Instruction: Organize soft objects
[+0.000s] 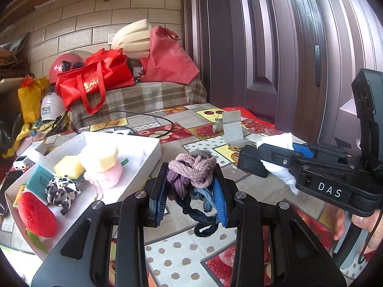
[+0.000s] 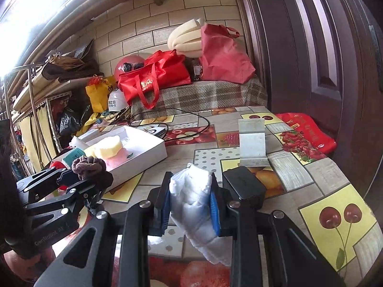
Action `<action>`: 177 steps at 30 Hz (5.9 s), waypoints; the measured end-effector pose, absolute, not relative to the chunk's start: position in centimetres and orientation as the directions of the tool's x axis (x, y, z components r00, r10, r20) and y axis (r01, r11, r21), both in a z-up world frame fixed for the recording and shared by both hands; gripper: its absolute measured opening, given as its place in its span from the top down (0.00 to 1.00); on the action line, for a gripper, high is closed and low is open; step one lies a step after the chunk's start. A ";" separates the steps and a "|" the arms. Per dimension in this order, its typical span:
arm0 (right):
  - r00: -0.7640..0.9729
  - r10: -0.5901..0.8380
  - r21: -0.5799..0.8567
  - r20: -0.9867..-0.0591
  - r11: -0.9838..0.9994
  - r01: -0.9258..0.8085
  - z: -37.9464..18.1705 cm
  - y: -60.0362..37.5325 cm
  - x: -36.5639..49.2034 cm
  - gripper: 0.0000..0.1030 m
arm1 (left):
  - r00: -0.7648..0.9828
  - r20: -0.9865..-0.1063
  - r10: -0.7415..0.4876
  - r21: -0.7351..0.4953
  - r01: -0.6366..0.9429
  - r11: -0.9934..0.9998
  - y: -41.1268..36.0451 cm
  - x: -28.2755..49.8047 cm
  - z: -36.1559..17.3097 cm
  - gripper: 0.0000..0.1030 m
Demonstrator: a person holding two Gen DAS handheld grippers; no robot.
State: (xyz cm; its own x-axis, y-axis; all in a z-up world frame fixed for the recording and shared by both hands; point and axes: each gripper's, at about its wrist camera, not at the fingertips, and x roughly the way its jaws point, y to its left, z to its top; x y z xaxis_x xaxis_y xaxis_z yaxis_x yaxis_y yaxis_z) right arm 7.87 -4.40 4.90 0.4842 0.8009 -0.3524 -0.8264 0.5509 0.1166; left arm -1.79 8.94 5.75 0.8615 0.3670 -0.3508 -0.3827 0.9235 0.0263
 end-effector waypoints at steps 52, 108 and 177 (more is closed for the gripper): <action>0.183 0.850 0.030 -0.494 0.227 -0.974 3.9 17.1 -1.2 0.73 | 0.689 -0.426 0.586 -0.092 -0.678 0.730 28.0 -10.0 4.7 0.67; 0.401 0.817 0.022 -0.414 0.449 -0.893 4.6 13.9 2.5 0.00 | 0.532 -0.396 0.749 -0.082 -0.832 0.548 26.2 -11.7 4.7 0.00; 0.701 0.668 0.135 -0.252 0.741 -0.658 5.8 -11.8 1.8 0.00 | 0.518 -0.409 0.751 0.100 -0.793 0.601 10.3 -11.1 6.7 0.00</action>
State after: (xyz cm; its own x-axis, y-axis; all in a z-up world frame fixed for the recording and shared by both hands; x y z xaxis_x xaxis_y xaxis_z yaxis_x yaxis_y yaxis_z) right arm 1.75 -11.80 5.80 0.7007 0.6676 -0.2516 -0.6575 0.7412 0.1354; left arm -11.14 10.28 6.75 0.5175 0.7514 -0.4094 -0.7931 0.6008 0.1000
